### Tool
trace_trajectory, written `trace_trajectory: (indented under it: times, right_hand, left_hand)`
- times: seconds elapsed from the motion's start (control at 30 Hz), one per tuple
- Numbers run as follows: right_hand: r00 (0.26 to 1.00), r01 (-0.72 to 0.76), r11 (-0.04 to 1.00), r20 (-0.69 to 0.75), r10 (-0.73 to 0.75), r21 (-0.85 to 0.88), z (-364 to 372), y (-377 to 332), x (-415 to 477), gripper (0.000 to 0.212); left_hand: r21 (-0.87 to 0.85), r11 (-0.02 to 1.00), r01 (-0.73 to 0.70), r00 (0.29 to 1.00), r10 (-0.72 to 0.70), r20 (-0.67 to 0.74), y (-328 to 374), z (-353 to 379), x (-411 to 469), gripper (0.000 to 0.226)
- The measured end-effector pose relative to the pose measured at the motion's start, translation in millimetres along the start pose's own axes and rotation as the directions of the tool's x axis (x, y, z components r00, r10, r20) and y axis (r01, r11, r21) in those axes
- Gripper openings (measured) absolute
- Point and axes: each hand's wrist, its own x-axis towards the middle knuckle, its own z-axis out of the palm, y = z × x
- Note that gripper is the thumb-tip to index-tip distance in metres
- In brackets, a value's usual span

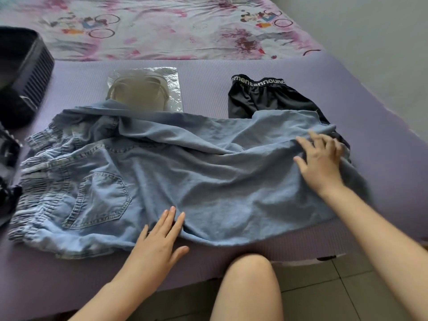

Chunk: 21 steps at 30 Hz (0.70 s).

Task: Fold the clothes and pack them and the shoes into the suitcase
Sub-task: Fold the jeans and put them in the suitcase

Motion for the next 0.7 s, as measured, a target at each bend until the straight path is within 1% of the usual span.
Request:
trace_trajectory:
  times: [0.07,0.1,0.13,0.2,0.23,0.3,0.37,0.43,0.47,0.53,0.57,0.6,0.67,0.7]
  right_hand:
    - [0.987,0.151,0.987,-0.070,-0.147,0.055,9,-25,-30,0.050]
    - [0.976,0.215,0.969,-0.069,-0.208,0.119,12,-40,-45,0.050]
    - [0.964,0.266,0.942,-0.037,-0.264,0.207,14,-57,-60,0.051]
    - [0.916,0.359,0.856,0.035,-0.399,0.372,18,-93,-88,0.061]
    - [0.888,0.401,0.815,0.041,-0.458,0.419,19,-111,-101,0.063]
    - [0.842,0.475,0.741,0.000,-0.540,0.475,18,-149,-121,0.062]
    - [0.795,0.537,0.692,-0.015,-0.606,0.483,17,-184,-135,0.059]
    - [0.771,0.561,0.678,-0.002,-0.637,0.475,19,-211,-142,0.054]
    - [0.772,0.554,0.678,0.007,-0.636,0.484,22,-220,-142,0.050]
    - [0.799,0.507,0.678,0.006,-0.602,0.533,27,-231,-141,0.028]
    - [0.812,0.482,0.676,0.006,-0.583,0.557,29,-232,-141,0.018]
    - [0.820,0.465,0.676,0.010,-0.573,0.573,31,-231,-141,0.012]
    - [0.809,0.455,0.659,0.033,-0.587,0.599,32,-225,-144,0.011]
    - [0.788,0.462,0.636,0.042,-0.614,0.618,32,-223,-148,0.009]
  left_hand:
    - [-0.010,0.999,-0.034,0.995,0.033,-0.094,-2,-2,-1,0.060]
    - [-0.055,0.997,-0.058,0.990,0.050,-0.131,-3,-4,-2,0.055]
    - [-0.118,0.990,-0.075,0.983,0.054,-0.174,-5,-6,-4,0.054]
    - [-0.230,0.971,-0.059,0.974,0.005,-0.227,-13,-12,-11,0.069]
    - [-0.250,0.967,-0.041,0.969,-0.023,-0.246,-20,-16,-15,0.075]
    - [-0.250,0.968,-0.011,0.961,-0.059,-0.271,-40,-24,-26,0.076]
    - [-0.153,0.987,0.056,0.963,-0.094,-0.254,-65,-31,-40,0.069]
    - [-0.035,0.992,0.119,0.977,-0.123,-0.175,-93,-32,-57,0.074]
    - [-0.003,0.993,0.121,0.982,-0.120,-0.143,-106,-30,-67,0.077]
    - [0.005,0.994,0.112,0.986,-0.111,-0.121,-127,-24,-84,0.077]
    - [-0.020,0.992,0.127,0.981,-0.129,-0.143,-133,-24,-91,0.073]
    - [-0.053,0.988,0.143,0.969,-0.151,-0.194,-140,-24,-96,0.065]
    - [-0.120,0.980,0.159,0.945,-0.186,-0.267,-150,-30,-104,0.051]
    - [-0.134,0.979,0.155,0.941,-0.188,-0.283,-153,-32,-107,0.048]
